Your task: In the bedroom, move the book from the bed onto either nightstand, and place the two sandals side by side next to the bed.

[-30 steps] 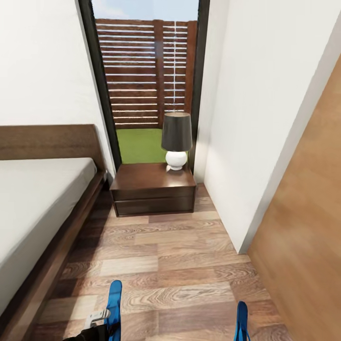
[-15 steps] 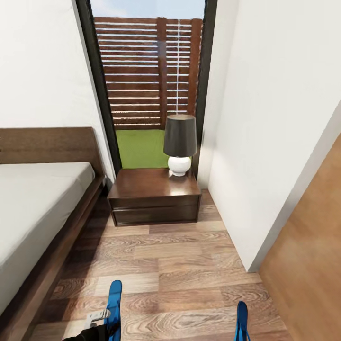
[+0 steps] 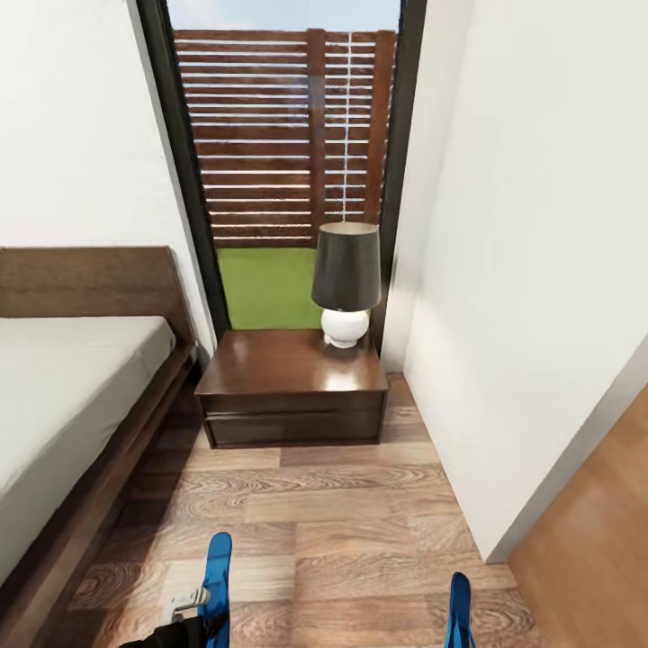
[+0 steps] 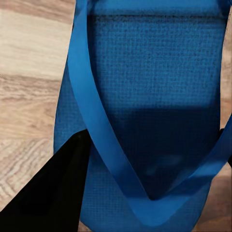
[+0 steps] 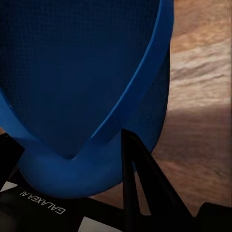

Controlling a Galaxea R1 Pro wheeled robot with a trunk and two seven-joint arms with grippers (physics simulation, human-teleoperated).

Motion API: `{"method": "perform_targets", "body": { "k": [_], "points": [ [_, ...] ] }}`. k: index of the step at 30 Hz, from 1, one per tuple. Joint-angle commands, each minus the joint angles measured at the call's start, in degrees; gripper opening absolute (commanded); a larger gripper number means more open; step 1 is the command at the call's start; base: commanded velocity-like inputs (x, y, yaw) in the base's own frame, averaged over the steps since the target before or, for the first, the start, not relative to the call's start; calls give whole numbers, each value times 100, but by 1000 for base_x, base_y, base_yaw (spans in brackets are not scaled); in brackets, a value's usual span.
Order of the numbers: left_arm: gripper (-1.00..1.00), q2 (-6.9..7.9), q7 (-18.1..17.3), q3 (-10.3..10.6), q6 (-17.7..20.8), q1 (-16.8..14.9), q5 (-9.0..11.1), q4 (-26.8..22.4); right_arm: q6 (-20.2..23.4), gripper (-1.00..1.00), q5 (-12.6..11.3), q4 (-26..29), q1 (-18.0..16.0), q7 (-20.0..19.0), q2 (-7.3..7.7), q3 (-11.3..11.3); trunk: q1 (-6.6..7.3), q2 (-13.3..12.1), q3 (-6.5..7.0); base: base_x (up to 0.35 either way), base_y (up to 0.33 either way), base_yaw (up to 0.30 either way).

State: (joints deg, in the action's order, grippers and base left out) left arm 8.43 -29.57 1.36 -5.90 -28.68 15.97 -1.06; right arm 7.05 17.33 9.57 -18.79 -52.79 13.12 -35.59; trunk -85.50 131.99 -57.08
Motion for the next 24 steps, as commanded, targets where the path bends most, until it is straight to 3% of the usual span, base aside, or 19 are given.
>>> {"method": "perform_targets", "body": {
  "k": [1,13,24],
  "points": [
    [-100,1,-14,10,-25,-6,20,9,59,-100,25,10,-2,-29,-2,-56,-2,2,-5,311,-124,205],
    [-100,1,-6,12,-25,-6,20,9,59,-100,18,10,0,-29,-2,-53,-2,2,-5,299,-140,74],
    [-100,1,-5,13,-25,-6,20,9,59,-100,8,10,-1,-25,-2,-53,-2,2,-5,279,-161,239]
  ]
}}
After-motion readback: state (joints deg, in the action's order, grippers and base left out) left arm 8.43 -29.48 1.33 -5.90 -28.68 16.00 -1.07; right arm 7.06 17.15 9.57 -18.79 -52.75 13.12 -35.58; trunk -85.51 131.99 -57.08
